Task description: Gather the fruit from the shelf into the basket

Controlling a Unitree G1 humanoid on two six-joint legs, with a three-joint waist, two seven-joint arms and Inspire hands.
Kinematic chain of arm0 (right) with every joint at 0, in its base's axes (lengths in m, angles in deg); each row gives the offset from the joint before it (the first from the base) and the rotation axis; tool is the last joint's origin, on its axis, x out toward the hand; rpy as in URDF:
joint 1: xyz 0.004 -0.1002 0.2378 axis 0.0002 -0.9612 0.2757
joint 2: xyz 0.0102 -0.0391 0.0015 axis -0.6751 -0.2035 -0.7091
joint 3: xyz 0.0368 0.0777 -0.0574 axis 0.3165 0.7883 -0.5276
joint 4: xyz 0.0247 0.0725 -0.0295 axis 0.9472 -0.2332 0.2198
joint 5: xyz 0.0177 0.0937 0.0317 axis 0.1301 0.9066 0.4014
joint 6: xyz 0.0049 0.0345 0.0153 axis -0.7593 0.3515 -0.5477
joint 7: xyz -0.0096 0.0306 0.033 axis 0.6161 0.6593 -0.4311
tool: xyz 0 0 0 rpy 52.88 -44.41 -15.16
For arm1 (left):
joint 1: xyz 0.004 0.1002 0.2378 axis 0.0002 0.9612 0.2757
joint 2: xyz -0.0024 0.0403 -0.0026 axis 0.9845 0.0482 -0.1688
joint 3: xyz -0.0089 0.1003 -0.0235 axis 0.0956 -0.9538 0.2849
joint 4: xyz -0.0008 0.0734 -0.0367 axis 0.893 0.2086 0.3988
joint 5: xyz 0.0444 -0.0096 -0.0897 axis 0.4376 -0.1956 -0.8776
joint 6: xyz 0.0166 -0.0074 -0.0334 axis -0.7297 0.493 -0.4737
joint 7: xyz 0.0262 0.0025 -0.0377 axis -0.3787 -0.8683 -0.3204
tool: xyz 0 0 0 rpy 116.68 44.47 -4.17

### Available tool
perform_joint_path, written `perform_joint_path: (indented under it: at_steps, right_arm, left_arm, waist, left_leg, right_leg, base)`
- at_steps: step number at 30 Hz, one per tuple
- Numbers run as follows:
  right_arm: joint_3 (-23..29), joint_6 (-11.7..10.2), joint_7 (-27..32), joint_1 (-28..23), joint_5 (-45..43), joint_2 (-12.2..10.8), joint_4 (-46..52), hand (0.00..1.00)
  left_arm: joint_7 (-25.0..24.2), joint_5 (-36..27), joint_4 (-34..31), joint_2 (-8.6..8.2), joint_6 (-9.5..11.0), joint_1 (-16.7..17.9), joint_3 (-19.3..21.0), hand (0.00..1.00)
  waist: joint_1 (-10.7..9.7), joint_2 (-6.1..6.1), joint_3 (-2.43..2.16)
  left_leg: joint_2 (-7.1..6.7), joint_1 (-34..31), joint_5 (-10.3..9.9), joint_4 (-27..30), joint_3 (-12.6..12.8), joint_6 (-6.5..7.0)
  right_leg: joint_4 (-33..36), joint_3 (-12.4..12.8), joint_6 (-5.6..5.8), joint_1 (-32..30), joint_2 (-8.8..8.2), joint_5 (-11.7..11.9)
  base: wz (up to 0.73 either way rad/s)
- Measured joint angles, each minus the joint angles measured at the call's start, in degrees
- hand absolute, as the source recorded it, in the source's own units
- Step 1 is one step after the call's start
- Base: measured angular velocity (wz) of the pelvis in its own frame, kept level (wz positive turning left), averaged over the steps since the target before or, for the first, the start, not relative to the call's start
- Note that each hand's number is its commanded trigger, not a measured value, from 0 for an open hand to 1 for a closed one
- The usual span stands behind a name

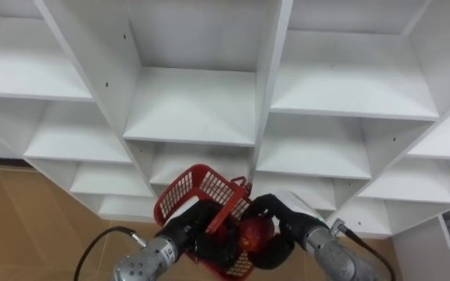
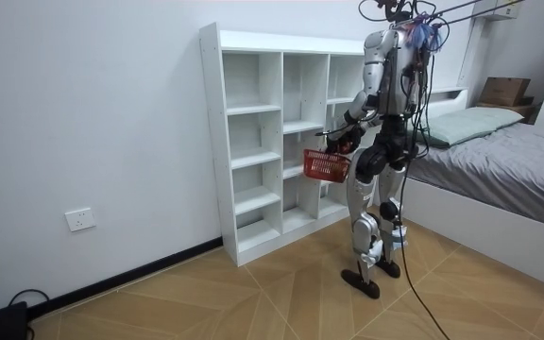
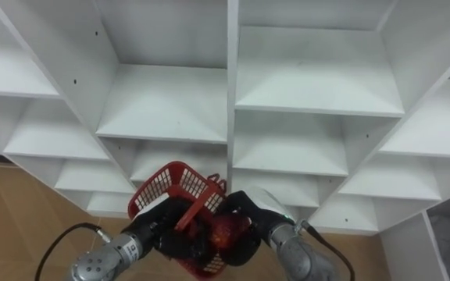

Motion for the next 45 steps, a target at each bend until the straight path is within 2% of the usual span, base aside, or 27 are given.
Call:
perform_joint_path:
  at_steps: [6, 7, 8, 9, 16, 25, 38, 45]
  right_arm:
    - [-0.7, 0.7, 0.0, 0.7, 0.2, 0.2, 0.0, 1.0]
    - [-0.7, 0.7, 0.0, 0.7, 0.3, 0.2, 0.0, 0.69]
    - [-0.7, 0.7, 0.0, 0.8, 0.3, 0.1, 0.0, 0.07]
    - [-0.7, 0.7, 0.0, 0.8, 0.3, 0.1, 0.0, 0.0]
    - [-0.7, 0.7, -0.1, 0.9, 2.6, -0.1, 0.0, 0.0]
    - [-1.4, 0.7, -0.2, 2.0, 7.0, -1.8, 0.0, 0.0]
    - [-1.8, 0.7, -0.2, 2.4, 9.1, -2.2, 0.0, 0.0]
    - [-2.4, 0.7, 0.0, 2.3, 9.0, -1.7, 0.0, 0.0]
  left_arm:
    - [0.1, 0.1, -0.3, 0.12, 0.0, 0.0, -0.5, 1.0]
    - [0.1, 0.1, -0.3, 0.13, 0.0, 0.0, -0.5, 1.0]
    - [0.1, 0.1, -0.4, 0.23, 0.0, 0.0, -0.5, 1.0]
    - [0.1, 0.1, -0.4, 0.25, 0.0, 0.0, -0.5, 1.0]
    - [0.0, 0.1, -0.5, 0.39, 0.0, 0.0, -0.7, 1.0]
    - [0.1, 0.1, -0.5, -0.03, 0.0, -0.2, -1.7, 1.0]
    - [0.1, 0.0, -0.4, -0.03, -0.1, -0.2, -1.7, 1.0]
    - [0.2, 0.0, -0.4, -0.11, -0.1, -0.2, -1.7, 1.0]
  waist:
    - [0.7, 0.09, 0.06]
    - [0.7, 0.09, 0.06]
    - [0.8, 0.11, 0.07]
    - [0.8, 0.13, 0.08]
    - [0.9, 0.12, 0.18]
    - [0.2, -0.3, 0.84]
    - [-0.7, -0.3, 0.84]
    - [-0.7, -0.19, 0.77]
  left_leg:
    - [0.0, 0.2, 0.0, 0.0, 0.3, 0.0]
    - [0.0, 0.2, 0.0, 0.0, 0.3, 0.0]
    - [0.01, 0.2, 0.0, 0.0, 0.3, 0.0]
    - [0.01, 0.2, 0.0, 0.0, 0.3, 0.0]
    - [0.0, 0.2, 0.0, 0.0, 0.3, 0.0]
    - [-0.01, -0.1, 0.0, -0.1, 0.3, 0.0]
    - [-0.04, -0.4, 0.0, 0.0, -0.2, 0.0]
    - [-0.03, -0.4, 0.0, 0.0, -0.4, 0.0]
  right_leg:
    - [0.1, 0.0, 0.0, 0.1, -0.02, 0.0]
    - [0.1, 0.0, 0.0, 0.1, -0.02, 0.0]
    - [0.2, 0.0, 0.0, 0.1, -0.02, 0.0]
    - [0.2, 0.0, 0.0, 0.1, -0.02, 0.0]
    - [0.2, -0.1, 0.0, 0.1, -0.07, 0.0]
    - [-0.2, -0.1, 0.0, 0.0, -0.04, 0.0]
    - [-0.3, -0.5, 0.0, -0.1, -0.07, 0.0]
    - [-0.3, -0.6, 0.0, -0.1, -0.04, 0.0]
  base:
    - [0.0]
    - [0.0]
    - [0.0]
    - [0.0]
    - [0.0]
    - [0.0]
    - [0.0]
    - [0.0]
